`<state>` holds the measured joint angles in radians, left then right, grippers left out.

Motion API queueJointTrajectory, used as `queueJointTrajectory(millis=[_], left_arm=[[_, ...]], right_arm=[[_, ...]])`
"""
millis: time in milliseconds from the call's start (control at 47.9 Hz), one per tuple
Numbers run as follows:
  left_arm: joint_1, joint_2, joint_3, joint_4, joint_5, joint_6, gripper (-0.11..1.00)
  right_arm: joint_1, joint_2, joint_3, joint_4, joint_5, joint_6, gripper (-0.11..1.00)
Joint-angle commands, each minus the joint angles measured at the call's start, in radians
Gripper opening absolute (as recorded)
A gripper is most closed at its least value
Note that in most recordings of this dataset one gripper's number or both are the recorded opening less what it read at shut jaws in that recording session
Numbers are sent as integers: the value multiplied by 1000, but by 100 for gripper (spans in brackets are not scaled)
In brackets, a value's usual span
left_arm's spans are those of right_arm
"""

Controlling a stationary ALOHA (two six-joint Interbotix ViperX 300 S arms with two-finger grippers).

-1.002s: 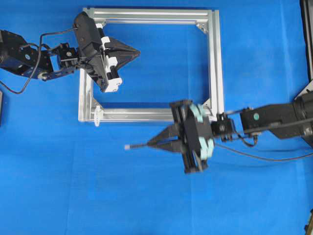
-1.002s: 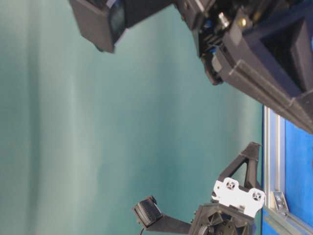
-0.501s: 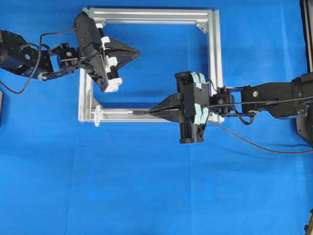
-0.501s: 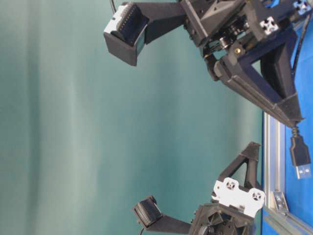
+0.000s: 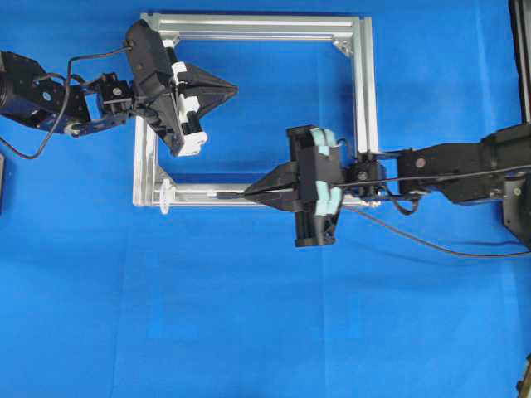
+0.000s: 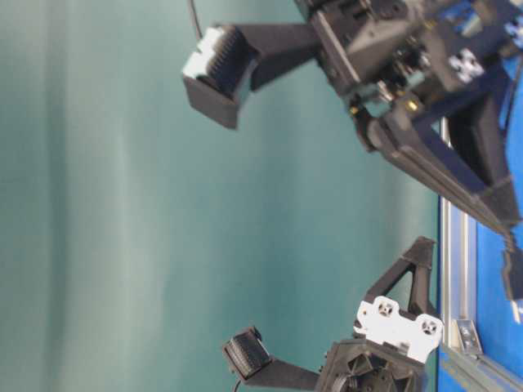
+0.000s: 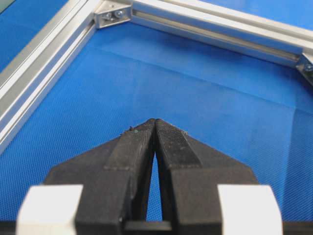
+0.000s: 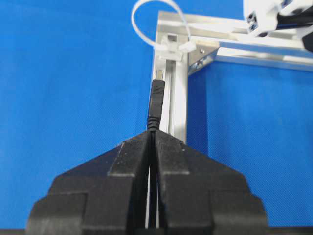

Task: Insert the wire through the string loop located on the left side.
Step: 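Move the right gripper toward the white zip-tie loop at the frame corner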

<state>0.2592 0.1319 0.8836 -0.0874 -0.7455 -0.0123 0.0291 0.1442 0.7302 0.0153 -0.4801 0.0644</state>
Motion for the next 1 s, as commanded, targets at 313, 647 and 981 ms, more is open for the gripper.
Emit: queueJointTrajectory(millis=[313, 647, 981], left_arm=[[-2, -29, -9, 2, -11, -2, 0], [-2, -29, -8, 2, -11, -2, 0], [-2, -29, -9, 2, -11, -2, 0]], right_arm=[[-9, 106, -152, -6, -15, -2, 0], [-11, 130, -184, -9, -28, -3, 0], [-11, 130, -181, -9, -31, -3, 0]])
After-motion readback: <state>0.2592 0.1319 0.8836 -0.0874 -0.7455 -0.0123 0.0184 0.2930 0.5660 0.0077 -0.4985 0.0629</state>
